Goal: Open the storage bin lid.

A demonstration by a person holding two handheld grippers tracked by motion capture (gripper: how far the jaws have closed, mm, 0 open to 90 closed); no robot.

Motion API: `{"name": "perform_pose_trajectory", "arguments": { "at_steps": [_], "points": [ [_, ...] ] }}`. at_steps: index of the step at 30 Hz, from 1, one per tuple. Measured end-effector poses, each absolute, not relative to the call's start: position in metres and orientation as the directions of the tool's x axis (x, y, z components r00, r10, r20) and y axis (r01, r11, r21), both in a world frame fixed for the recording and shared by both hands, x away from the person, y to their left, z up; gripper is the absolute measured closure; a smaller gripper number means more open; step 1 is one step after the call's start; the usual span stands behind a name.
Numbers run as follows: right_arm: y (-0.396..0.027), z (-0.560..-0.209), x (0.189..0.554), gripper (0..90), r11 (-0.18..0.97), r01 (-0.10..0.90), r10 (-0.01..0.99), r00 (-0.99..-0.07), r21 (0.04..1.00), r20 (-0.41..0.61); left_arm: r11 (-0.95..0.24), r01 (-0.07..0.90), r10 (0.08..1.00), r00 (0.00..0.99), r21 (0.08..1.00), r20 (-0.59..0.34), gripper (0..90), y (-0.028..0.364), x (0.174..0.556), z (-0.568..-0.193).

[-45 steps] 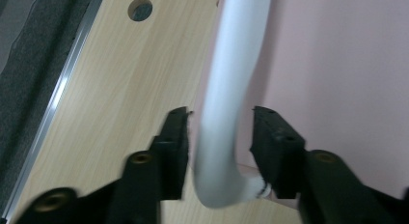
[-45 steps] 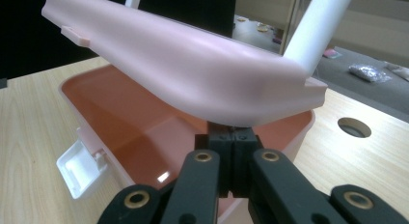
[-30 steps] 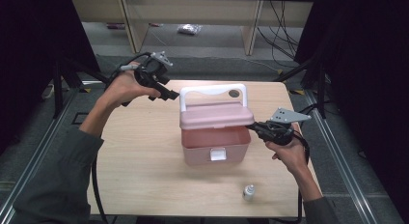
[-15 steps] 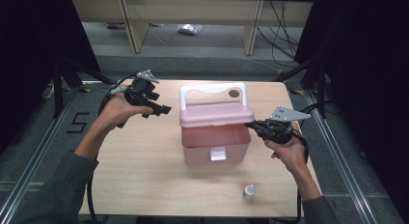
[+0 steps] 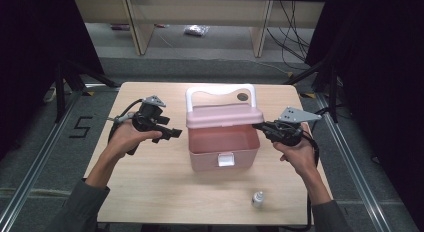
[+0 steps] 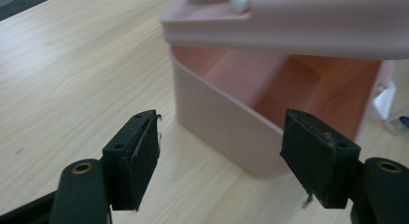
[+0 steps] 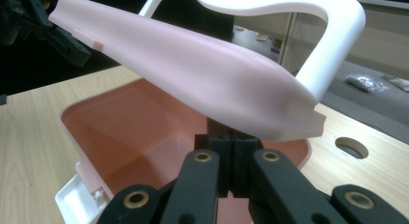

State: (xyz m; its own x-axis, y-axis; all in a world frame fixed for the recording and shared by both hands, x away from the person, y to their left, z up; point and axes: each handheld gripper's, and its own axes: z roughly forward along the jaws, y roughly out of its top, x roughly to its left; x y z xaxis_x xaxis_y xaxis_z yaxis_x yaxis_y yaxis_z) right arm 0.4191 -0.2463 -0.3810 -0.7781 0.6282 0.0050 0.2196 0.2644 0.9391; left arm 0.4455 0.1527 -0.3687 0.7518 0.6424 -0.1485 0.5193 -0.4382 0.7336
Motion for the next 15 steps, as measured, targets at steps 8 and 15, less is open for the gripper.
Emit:
{"name": "perform_pose_trajectory", "arguments": {
  "at_steps": [8,15],
  "points": [
    [-0.241,-0.380,0.421,90.0,0.249,0.200,0.633,-0.774,0.947,-0.003,-0.397,0.532,0.649,0.739,0.748,-0.180,28.4,0.129,0.440,-0.383],
    [-0.241,-0.379,0.423,90.0,0.257,0.181,0.633,-0.774,0.949,-0.024,-0.452,0.526,0.647,0.749,0.720,-0.142,31.5,0.120,0.442,-0.397]
  ]
}}
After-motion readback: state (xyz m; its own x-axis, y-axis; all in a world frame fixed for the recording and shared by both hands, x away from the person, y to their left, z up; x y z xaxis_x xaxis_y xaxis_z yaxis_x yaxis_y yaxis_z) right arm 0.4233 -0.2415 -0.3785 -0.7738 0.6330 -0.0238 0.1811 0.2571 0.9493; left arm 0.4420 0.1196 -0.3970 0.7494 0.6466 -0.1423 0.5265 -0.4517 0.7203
